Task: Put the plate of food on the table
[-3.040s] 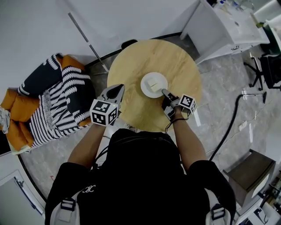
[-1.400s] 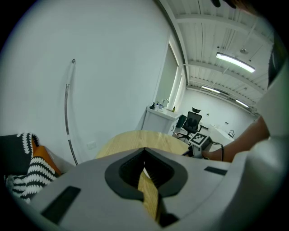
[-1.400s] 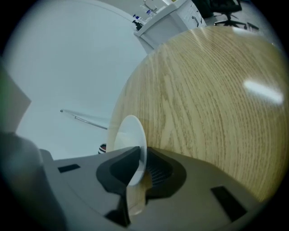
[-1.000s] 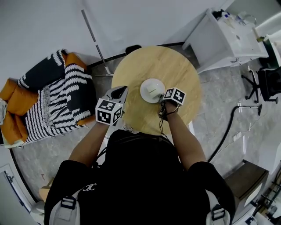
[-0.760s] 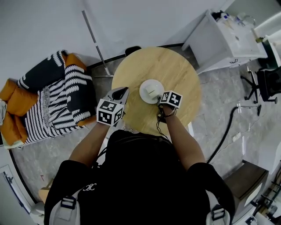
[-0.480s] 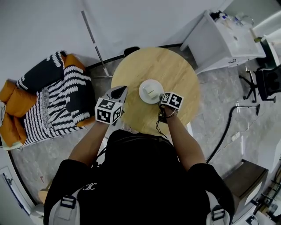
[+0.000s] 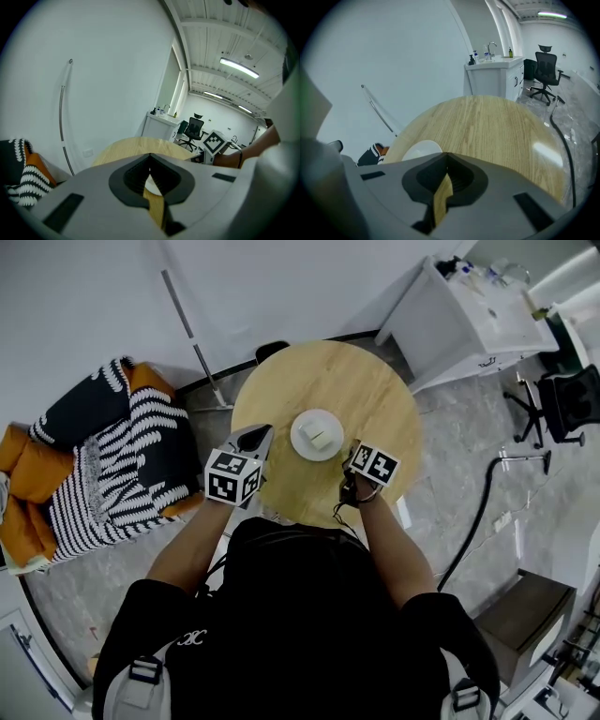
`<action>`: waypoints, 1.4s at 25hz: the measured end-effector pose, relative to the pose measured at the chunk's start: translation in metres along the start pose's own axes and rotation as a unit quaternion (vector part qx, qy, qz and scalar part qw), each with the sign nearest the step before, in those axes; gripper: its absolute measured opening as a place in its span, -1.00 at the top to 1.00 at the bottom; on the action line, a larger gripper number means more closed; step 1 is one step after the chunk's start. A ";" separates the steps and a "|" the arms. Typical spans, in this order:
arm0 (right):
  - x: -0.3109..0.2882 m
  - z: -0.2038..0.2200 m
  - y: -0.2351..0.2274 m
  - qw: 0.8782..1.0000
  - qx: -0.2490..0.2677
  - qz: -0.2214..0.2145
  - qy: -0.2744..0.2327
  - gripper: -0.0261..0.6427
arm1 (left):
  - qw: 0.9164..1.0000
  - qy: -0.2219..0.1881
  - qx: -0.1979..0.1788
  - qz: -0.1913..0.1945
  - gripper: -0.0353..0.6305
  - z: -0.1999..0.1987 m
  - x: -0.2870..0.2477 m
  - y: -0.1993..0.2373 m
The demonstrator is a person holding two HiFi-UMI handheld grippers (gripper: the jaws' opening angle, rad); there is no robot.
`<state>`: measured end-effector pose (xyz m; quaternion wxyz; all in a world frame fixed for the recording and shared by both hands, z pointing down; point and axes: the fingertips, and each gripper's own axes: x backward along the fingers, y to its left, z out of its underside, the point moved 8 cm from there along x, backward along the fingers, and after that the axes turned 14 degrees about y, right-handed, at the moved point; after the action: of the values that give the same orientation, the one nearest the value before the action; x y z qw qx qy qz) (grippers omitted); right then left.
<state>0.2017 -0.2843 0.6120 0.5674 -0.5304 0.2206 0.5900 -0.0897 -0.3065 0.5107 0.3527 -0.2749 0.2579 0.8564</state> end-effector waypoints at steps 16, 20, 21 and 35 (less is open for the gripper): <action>0.081 -0.008 0.025 0.974 0.146 -0.012 -0.173 0.90 | 0.999 0.006 -0.024 0.031 0.87 -0.010 -0.017 -0.017; 0.103 -0.012 0.033 0.958 0.189 0.004 -0.214 0.90 | 0.999 0.008 -0.027 0.035 0.87 -0.011 -0.021 -0.020; 0.108 -0.013 0.034 0.955 0.198 0.008 -0.221 0.90 | 0.999 0.009 -0.027 0.037 0.87 -0.011 -0.022 -0.021; 0.112 -0.010 0.047 0.935 0.271 0.030 -0.226 0.90 | 0.999 0.023 -0.028 0.039 0.87 -0.003 -0.023 -0.024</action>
<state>0.1858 -0.2567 0.4941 0.7066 -0.2025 0.2532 0.6289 -0.0576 -0.3044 0.5174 0.3050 -0.2938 0.2520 0.8702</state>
